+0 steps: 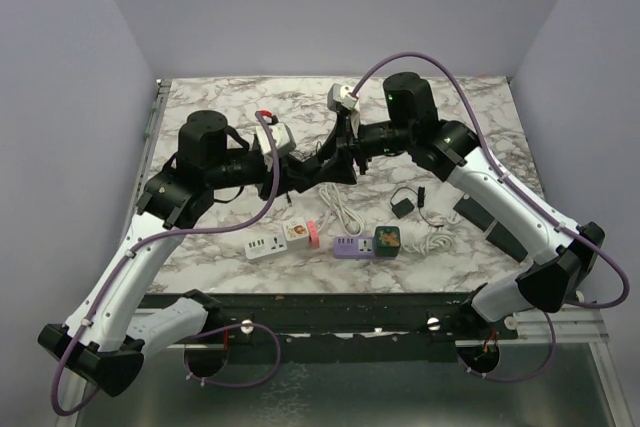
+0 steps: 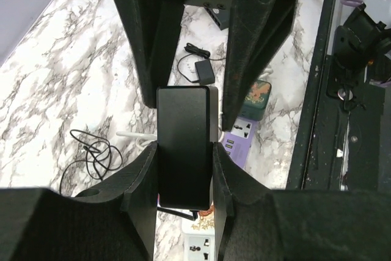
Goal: Insert the plug
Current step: Pick up the plug from the center of the board, then move the socket to the center of the board.
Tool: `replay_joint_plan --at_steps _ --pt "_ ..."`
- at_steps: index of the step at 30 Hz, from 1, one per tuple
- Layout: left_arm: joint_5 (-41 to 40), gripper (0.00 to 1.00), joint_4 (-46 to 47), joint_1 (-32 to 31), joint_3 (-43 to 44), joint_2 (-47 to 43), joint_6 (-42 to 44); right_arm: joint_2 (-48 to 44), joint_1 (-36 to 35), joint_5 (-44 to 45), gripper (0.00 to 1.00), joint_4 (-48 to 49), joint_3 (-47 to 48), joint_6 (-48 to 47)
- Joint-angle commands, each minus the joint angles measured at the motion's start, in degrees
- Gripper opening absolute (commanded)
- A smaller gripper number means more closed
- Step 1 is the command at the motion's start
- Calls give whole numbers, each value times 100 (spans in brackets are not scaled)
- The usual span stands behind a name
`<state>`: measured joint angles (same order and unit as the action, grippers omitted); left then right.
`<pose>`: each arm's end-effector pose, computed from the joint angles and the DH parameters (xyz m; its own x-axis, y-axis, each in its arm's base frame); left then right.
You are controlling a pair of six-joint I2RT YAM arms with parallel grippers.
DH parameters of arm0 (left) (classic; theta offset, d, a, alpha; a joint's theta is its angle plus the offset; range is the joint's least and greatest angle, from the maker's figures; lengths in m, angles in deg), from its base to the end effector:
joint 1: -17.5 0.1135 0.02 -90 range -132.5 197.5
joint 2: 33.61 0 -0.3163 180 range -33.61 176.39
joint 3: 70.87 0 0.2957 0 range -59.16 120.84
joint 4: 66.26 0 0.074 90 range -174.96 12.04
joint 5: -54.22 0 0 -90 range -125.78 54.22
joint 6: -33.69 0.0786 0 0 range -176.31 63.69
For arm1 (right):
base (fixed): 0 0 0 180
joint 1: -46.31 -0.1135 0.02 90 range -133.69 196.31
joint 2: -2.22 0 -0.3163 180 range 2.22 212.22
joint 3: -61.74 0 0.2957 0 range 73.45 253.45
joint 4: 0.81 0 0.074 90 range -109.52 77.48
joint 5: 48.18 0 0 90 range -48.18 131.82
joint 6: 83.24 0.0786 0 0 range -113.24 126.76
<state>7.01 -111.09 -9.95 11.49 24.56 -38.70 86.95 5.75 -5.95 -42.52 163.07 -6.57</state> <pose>0.1938 -0.1608 0.4570 -0.0251 0.2632 -0.9644 0.9548 0.2922 0.0549 0.2578 0.2973 0.4591 -0.0955 -0.2857 -0.9535 -0.9952 0.0090 0.0970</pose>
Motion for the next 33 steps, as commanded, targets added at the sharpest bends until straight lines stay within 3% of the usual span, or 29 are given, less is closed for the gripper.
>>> replay_joint_plan --at_steps 1,6,10,16,21,25,33 --pt "-593 0 361 -33 -194 -65 -369 -234 -40 372 64 665 -15 385" --pt "-1545 0 539 -27 -167 -263 -461 -406 -31 942 86 581 -87 297" --pt "-3024 0 711 -8 -96 -377 -345 -657 -23 1413 99 517 -214 172" --pt "-5606 0 1472 45 8 -438 373 -666 -24 1935 100 86 -316 -147" --pt "-7544 0 2529 62 419 -390 1858 -137 -63 1837 100 -182 -248 -191" --pt "-8087 0 3290 98 289 -720 3054 477 -587 2223 100 -308 -85 -438" --pt "-8314 0 3153 345 152 -1128 3384 1516 -1476 3149 100 -399 -142 -1008"
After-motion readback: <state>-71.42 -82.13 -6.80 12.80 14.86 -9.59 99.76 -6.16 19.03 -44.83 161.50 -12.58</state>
